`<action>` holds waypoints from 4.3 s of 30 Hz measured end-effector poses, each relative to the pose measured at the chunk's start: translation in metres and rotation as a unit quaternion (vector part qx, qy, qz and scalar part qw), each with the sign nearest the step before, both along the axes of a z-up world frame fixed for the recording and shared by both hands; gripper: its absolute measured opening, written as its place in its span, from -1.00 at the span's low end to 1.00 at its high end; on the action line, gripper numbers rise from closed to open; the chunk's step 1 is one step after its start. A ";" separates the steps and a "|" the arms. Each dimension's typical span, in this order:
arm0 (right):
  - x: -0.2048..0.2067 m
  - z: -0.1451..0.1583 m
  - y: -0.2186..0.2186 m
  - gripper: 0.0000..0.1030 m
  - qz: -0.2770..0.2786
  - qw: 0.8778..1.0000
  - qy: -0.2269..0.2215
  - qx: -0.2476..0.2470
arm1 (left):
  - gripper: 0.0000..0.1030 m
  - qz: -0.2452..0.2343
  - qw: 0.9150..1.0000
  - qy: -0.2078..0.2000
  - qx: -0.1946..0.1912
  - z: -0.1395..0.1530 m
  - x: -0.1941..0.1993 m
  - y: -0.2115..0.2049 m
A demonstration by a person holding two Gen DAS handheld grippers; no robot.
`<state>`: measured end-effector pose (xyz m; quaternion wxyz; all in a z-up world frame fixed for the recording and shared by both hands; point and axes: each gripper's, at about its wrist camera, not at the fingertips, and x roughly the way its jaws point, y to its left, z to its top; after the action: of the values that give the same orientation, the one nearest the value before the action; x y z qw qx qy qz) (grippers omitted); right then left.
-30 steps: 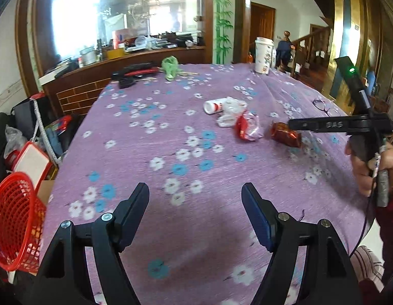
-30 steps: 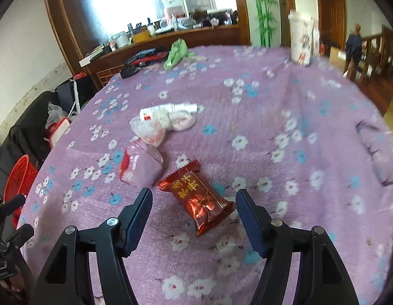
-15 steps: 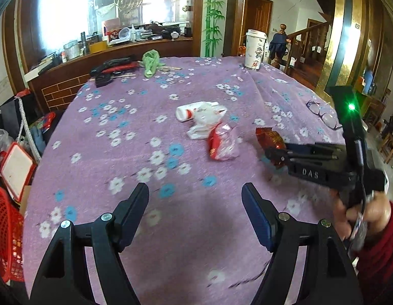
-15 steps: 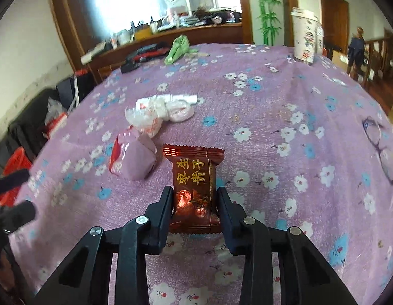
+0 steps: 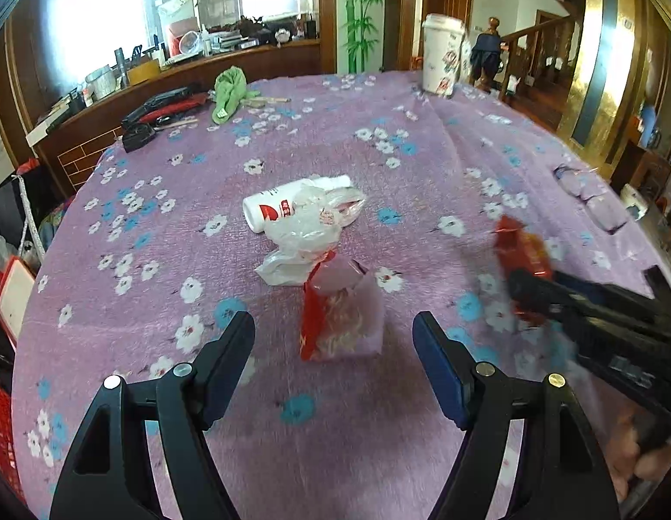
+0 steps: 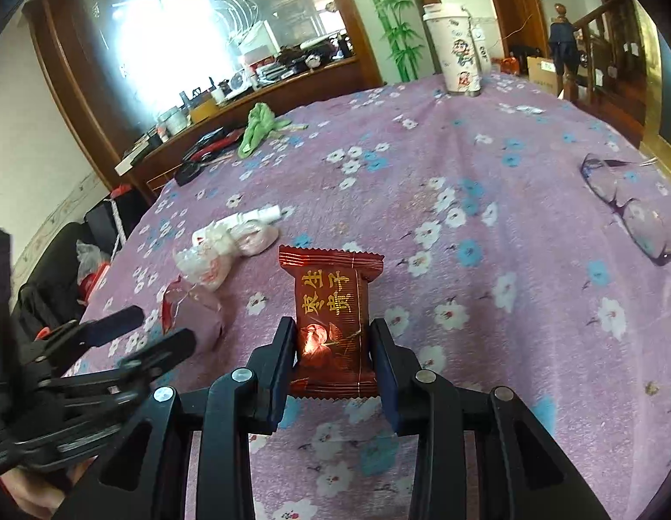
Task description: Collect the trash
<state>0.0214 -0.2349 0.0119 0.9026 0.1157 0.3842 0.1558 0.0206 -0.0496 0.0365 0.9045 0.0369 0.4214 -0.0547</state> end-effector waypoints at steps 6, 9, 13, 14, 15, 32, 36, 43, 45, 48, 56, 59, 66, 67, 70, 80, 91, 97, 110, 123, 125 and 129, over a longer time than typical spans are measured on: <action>-0.002 0.002 0.002 -0.28 0.005 1.000 -0.008 -0.005 | -0.18 -0.004 0.999 0.017 -0.030 -0.017 0.012 0.006; -0.003 0.004 0.005 -0.28 0.012 1.000 -0.015 -0.008 | -0.22 -0.007 0.999 0.009 -0.045 -0.017 0.001 0.014; -0.011 0.011 0.015 -0.28 0.029 0.998 -0.042 -0.024 | -0.22 0.009 0.999 -0.016 -0.048 -0.011 -0.019 0.028; -0.013 0.012 0.018 -0.28 0.033 0.998 -0.047 -0.028 | -0.22 0.020 0.998 -0.027 -0.053 -0.007 -0.025 0.036; -0.016 0.014 0.021 -0.28 0.037 0.997 -0.056 -0.035 | -0.22 0.028 0.997 -0.037 -0.058 -0.004 -0.028 0.042; -0.021 0.019 0.040 -0.28 0.044 0.991 -0.092 -0.092 | -0.21 0.087 0.988 -0.127 -0.026 0.014 -0.050 0.064; -0.020 0.019 0.039 -0.28 0.034 0.990 -0.093 -0.099 | -0.21 0.085 0.988 -0.128 -0.027 0.014 -0.048 0.061; -0.019 0.018 0.038 -0.28 0.022 0.989 -0.090 -0.113 | -0.21 0.082 0.988 -0.125 -0.030 0.013 -0.047 0.062; -0.018 0.017 0.037 -0.28 0.020 0.989 -0.091 -0.117 | -0.21 0.082 0.989 -0.123 -0.032 0.013 -0.046 0.064; -0.018 0.018 0.037 -0.28 0.019 0.988 -0.091 -0.121 | -0.21 0.082 0.988 -0.123 -0.033 0.013 -0.047 0.065; -0.020 0.018 0.040 -0.28 0.014 0.987 -0.094 -0.133 | -0.21 0.081 0.989 -0.121 -0.035 0.013 -0.044 0.065; -0.021 0.019 0.040 -0.28 0.013 0.986 -0.096 -0.136 | -0.21 0.081 0.989 -0.121 -0.035 0.013 -0.045 0.065; -0.021 0.019 0.040 -0.28 0.011 0.986 -0.094 -0.134 | -0.21 0.081 0.989 -0.121 -0.035 0.012 -0.045 0.065; -0.021 0.019 0.040 -0.28 0.011 0.986 -0.094 -0.134 | -0.21 0.081 0.989 -0.121 -0.035 0.012 -0.045 0.065; -0.021 0.019 0.040 -0.28 0.012 0.986 -0.095 -0.134 | -0.21 0.081 0.989 -0.121 -0.035 0.012 -0.045 0.065; -0.020 0.018 0.039 -0.28 0.008 0.986 -0.094 -0.136 | -0.21 0.083 0.988 -0.122 -0.035 0.012 -0.044 0.064; -0.020 0.022 0.036 -0.29 -0.028 0.983 -0.089 -0.156 | -0.21 0.088 0.988 -0.128 -0.022 0.013 -0.044 0.060; -0.047 0.040 0.043 -0.28 -0.033 0.977 -0.106 -0.184 | -0.21 0.083 0.988 -0.131 -0.021 0.020 -0.053 0.061; -0.088 0.042 0.087 -0.28 -0.004 0.970 -0.115 -0.213 | -0.21 0.091 0.984 -0.151 -0.025 0.036 -0.094 0.089; -0.109 0.045 0.132 -0.28 0.027 0.961 -0.132 -0.242 | -0.21 0.121 0.980 -0.153 -0.037 0.032 -0.125 0.132; -0.111 0.045 0.137 -0.28 0.031 0.959 -0.133 -0.246 | -0.21 0.126 0.979 -0.154 -0.039 0.031 -0.129 0.138; -0.116 0.046 0.146 -0.28 0.038 0.956 -0.139 -0.254 | -0.21 0.133 0.978 -0.154 -0.043 0.030 -0.134 0.147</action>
<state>-0.0949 -0.0887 0.0583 0.9400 -0.1554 0.2862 0.1021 -0.1139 0.0970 0.0664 0.9586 -0.0502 0.2751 0.0540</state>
